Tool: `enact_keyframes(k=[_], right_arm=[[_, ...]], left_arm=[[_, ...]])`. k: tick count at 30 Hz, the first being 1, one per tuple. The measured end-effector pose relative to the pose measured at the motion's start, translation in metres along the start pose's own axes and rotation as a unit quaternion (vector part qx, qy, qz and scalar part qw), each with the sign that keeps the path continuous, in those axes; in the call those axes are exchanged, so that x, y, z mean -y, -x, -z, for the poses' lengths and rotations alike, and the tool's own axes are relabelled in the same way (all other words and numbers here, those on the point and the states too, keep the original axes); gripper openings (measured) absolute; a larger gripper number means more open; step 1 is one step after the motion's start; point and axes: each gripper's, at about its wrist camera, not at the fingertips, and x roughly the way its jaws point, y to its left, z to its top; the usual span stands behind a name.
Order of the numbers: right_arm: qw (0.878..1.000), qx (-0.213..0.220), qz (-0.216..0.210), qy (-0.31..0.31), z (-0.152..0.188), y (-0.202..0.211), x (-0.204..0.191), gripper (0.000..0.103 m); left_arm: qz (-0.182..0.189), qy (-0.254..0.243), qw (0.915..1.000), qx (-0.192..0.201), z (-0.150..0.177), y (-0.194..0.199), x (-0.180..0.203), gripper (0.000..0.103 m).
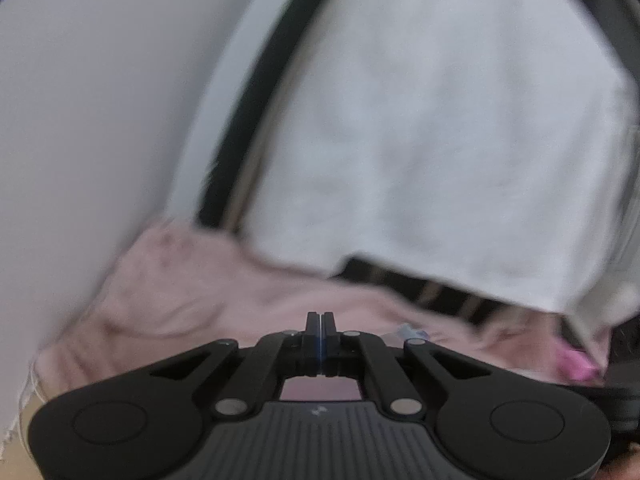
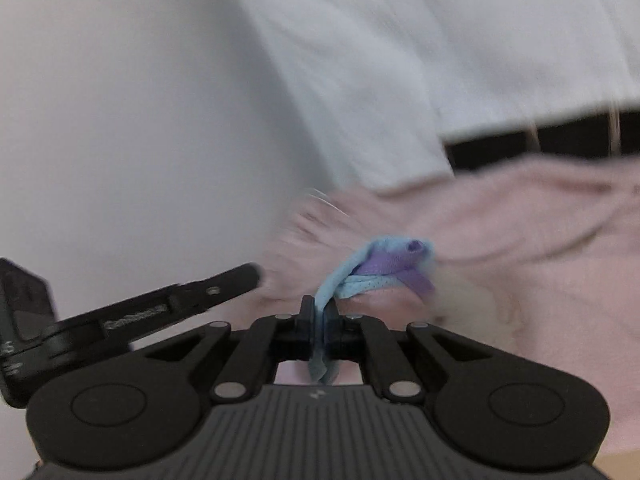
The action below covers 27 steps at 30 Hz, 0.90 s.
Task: Fold clothes
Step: 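Grasp the pink-and-blue garment on the pink blanket with both grippers, then lift the garment with both grippers and shake it open over the surface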
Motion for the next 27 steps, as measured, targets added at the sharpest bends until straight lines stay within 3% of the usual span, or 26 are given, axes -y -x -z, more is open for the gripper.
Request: enact_keyframes(k=[4,8,13,15,18,20,21,23,25,26,27], right_arm=[[0.997,0.055,-0.059,0.021,-0.015,0.113,-0.061,0.003],[0.991,0.102,-0.091,-0.007,-0.021,0.217,-0.100,0.003],[0.976,0.155,-0.156,-0.001,0.013,0.325,-0.143,0.003],[0.973,0.170,-0.154,-0.018,0.039,0.347,-0.149,0.003],[0.967,0.200,-0.118,-0.099,0.084,0.351,-0.130,0.003],[0.965,0.192,-0.054,-0.172,0.115,0.336,-0.100,0.003],[0.965,0.169,-0.001,-0.201,0.132,0.321,-0.083,0.004],[0.967,0.082,0.120,-0.210,0.167,0.295,-0.051,0.010],[0.966,0.031,0.171,-0.191,0.194,0.300,-0.029,0.014],[0.970,0.037,0.171,-0.168,0.204,0.314,-0.022,0.027],[0.974,0.043,0.170,-0.145,0.214,0.329,-0.014,0.056]], left_arm=[[0.017,-0.050,0.9983,0.025,-0.012,0.085,0.058,0.000],[0.034,-0.081,0.9950,0.047,-0.019,0.173,0.108,0.004],[0.070,-0.122,0.9852,0.098,-0.021,0.275,0.157,0.008],[0.062,-0.152,0.9814,0.099,-0.014,0.296,0.181,0.012],[0.008,-0.162,0.9819,0.098,0.018,0.294,0.201,0.014],[-0.052,-0.147,0.9821,0.105,0.054,0.286,0.198,0.013],[-0.077,-0.141,0.9817,0.103,0.076,0.282,0.196,0.015],[-0.086,-0.145,0.9833,0.068,0.125,0.277,0.188,0.020],[-0.080,-0.153,0.9846,0.030,0.172,0.274,0.181,0.024],[-0.070,-0.155,0.9854,0.013,0.195,0.276,0.179,0.033],[-0.061,-0.160,0.9851,-0.002,0.216,0.278,0.178,0.050]])
